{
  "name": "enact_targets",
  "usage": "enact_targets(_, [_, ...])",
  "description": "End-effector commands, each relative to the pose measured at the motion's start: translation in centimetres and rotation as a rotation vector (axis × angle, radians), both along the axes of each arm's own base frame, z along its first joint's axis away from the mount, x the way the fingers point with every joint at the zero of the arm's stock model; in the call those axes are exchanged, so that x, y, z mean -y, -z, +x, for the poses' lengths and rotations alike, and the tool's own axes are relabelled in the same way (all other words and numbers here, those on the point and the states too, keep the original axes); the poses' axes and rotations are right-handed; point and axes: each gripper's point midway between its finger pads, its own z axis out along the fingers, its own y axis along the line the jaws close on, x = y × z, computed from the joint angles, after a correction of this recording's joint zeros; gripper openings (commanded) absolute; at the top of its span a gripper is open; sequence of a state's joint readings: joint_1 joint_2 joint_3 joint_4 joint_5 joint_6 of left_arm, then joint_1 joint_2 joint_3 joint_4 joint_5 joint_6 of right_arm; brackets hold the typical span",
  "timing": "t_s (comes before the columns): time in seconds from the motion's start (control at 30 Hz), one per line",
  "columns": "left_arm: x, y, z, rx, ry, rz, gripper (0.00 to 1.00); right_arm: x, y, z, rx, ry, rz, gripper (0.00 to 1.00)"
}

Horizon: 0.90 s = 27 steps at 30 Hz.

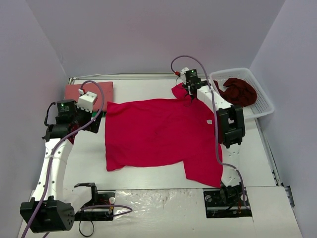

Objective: Fold and stack the t-shirts

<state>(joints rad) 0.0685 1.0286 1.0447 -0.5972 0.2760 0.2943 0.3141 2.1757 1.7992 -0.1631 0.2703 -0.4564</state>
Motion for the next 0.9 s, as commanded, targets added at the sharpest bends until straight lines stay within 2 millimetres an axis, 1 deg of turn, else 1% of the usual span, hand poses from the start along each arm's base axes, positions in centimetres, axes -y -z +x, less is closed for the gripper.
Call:
enact_targets(0.0, [0.2,-1.9,0.2,0.033,0.011,-0.012,0.94,-0.2,3.9,-2.4,-0.201,0.000,0.152,0.00])
enact_targets(0.03, [0.3,-1.8,0.2,0.031,0.013,-0.012,0.94,-0.1,5.0,-2.6,-0.239,0.006,0.161,0.00])
enact_targets(0.1, [0.2,-1.8,0.2,0.028,0.008,-0.008,0.94,0.1,6.1,-2.8,-0.272,0.008,0.174,0.00])
enact_targets(0.23, [0.0,-1.6,0.2,0.023,0.008,0.001,0.94,-0.5,8.6,-3.3,-0.333,-0.003,0.189,0.00])
enact_targets(0.3, [0.0,-1.4,0.2,0.018,0.009,0.003,0.94,-0.5,9.1,-3.2,-0.343,-0.004,0.189,0.00])
enact_targets(0.33, [0.1,-1.2,0.2,0.014,0.011,0.000,0.94,-0.7,9.8,-3.3,-0.357,-0.009,0.200,0.00])
enact_targets(0.4, [0.1,-1.0,0.2,0.010,0.011,-0.003,0.94,-1.2,10.2,-3.2,-0.370,-0.020,0.221,0.00])
enact_targets(0.43, [0.1,-0.9,0.3,0.010,0.013,-0.003,0.94,-1.3,10.8,-3.4,-0.383,-0.020,0.216,0.00])
enact_targets(0.5, [0.1,-0.8,0.4,0.005,0.014,-0.001,0.94,-1.3,11.2,-3.3,-0.387,-0.015,0.212,0.00])
enact_targets(0.53, [0.1,-0.8,0.3,0.001,0.014,-0.001,0.94,-1.1,12.0,-3.3,-0.397,-0.008,0.202,0.00])
enact_targets(0.67, [0.3,-0.5,0.4,-0.006,0.018,-0.007,0.94,0.4,13.3,-2.9,-0.398,0.053,0.158,0.00])
enact_targets(0.73, [0.3,-0.3,0.5,-0.013,0.020,-0.007,0.94,1.2,13.6,-2.5,-0.388,0.081,0.128,0.00])
enact_targets(0.87, [0.3,-0.1,0.6,-0.022,0.022,-0.005,0.94,3.7,13.4,-1.5,-0.355,0.158,0.094,0.00])
